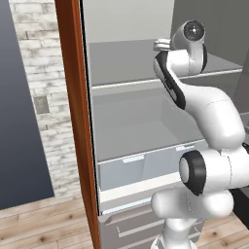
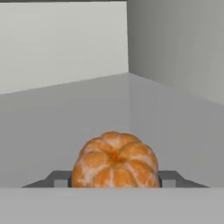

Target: Pick the tangerine and orange from the fridge and place them inside the tupperware on the counter.

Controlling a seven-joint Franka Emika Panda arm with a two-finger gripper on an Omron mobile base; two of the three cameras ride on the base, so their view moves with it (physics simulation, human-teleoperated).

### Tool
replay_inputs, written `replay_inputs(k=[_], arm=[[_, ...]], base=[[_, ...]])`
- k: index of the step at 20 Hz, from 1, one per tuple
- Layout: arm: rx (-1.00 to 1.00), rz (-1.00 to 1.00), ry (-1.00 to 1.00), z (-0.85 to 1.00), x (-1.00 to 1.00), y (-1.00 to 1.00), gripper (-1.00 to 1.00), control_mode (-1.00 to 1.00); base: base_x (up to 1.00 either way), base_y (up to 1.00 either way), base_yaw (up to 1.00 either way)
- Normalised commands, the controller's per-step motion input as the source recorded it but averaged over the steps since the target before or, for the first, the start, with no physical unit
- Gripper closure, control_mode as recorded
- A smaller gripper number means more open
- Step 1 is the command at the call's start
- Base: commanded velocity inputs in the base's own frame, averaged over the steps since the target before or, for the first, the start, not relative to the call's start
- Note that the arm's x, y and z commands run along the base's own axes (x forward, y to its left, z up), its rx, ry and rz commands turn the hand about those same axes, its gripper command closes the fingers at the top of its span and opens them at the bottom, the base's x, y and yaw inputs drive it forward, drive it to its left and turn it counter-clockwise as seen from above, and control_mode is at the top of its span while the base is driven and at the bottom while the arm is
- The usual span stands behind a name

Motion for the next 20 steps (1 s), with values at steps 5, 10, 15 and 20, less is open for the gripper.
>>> replay_inputs(k=[5,10,15,20], arm=[[0.0,-0.03,-0.48,0.25,-1.0,0.0,1.0,-1.0],[0.01,0.0,0.0,0.36,-1.0,0.03,1.0,-1.0],[0.03,0.0,0.23,0.53,-1.0,0.02,1.0,-1.0],[0.0,0.0,0.31,0.31,-1.0,0.06,1.0,-1.0]], base=[[0.0,0.0,0.0],[0.0,0.0,0.0],[0.0,0.0,0.0],[0.0,0.0,0.0]])
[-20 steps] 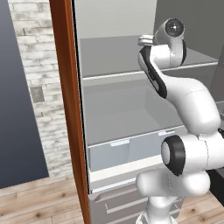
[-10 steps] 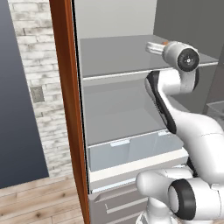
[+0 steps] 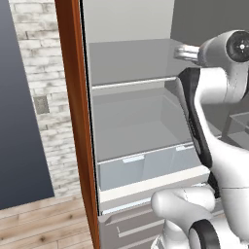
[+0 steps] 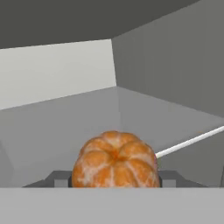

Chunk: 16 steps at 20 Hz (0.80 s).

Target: Pick the tangerine and orange from the fridge and place them inside the tupperware on the counter.

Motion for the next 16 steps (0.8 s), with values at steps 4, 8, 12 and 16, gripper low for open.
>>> replay_inputs(k=[4,8,12,16], arm=[[0.0,0.0,0.08,-0.05,-1.0,0.22,1.0,-1.0],[0.0,0.0,0.0,-0.26,-1.0,0.33,1.0,-1.0],[0.0,0.0,0.0,-0.22,-0.95,0.31,1.0,-1.0],[0.0,0.0,0.01,-0.13,-0.97,0.29,1.0,-1.0]], base=[[0.0,0.0,0.0],[0.0,0.0,0.0],[0.0,0.0,0.0],[0.0,0.0,0.0]])
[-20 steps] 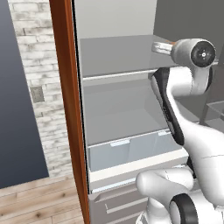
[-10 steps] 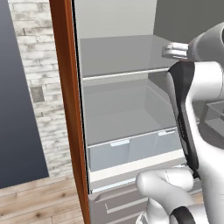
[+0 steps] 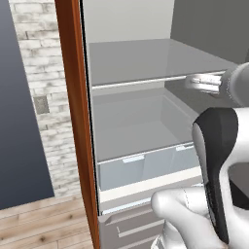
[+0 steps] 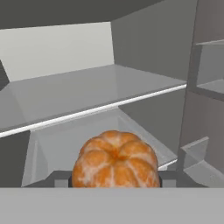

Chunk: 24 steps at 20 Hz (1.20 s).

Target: Pick the tangerine and orange from the fridge and place them inside the tupperware on the counter.

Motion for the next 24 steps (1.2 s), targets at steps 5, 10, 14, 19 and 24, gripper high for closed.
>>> replay_inputs(k=[5,10,14,19,24], arm=[[0.0,0.0,0.01,-0.03,-0.18,0.08,1.0,1.0],[0.0,0.0,0.0,0.0,0.0,0.0,1.0,1.0],[0.0,0.0,0.0,0.0,0.0,0.0,1.0,1.0],[0.0,0.0,0.0,0.0,0.0,0.0,1.0,1.0],[0.0,0.0,0.0,0.0,0.0,0.0,1.0,1.0]], base=[[-0.65,0.42,-0.06],[-0.7,0.73,-0.27],[-0.79,0.51,-0.51],[-0.9,0.4,-0.66],[-0.95,0.36,-0.82]])
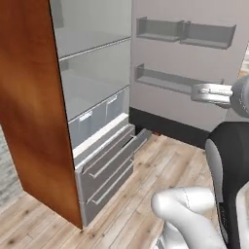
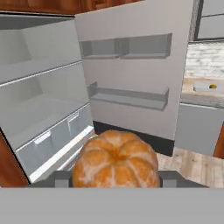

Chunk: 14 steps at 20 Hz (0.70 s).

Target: Pick the tangerine and orange from the fridge and place them inside the tupperware on the counter.

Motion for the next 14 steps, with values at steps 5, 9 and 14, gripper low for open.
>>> replay_inputs(k=[5,9,14], arm=[[0.0,0.0,0.0,0.0,0.0,0.0,1.0,1.0],[0.0,0.0,0.0,0.0,0.0,0.0,1.0,1.0],[0.0,0.0,0.0,0.0,0.0,0.0,1.0,1.0]], base=[[-0.86,0.15,-1.0],[-0.04,-0.25,-1.0],[0.26,-0.6,-0.87]])
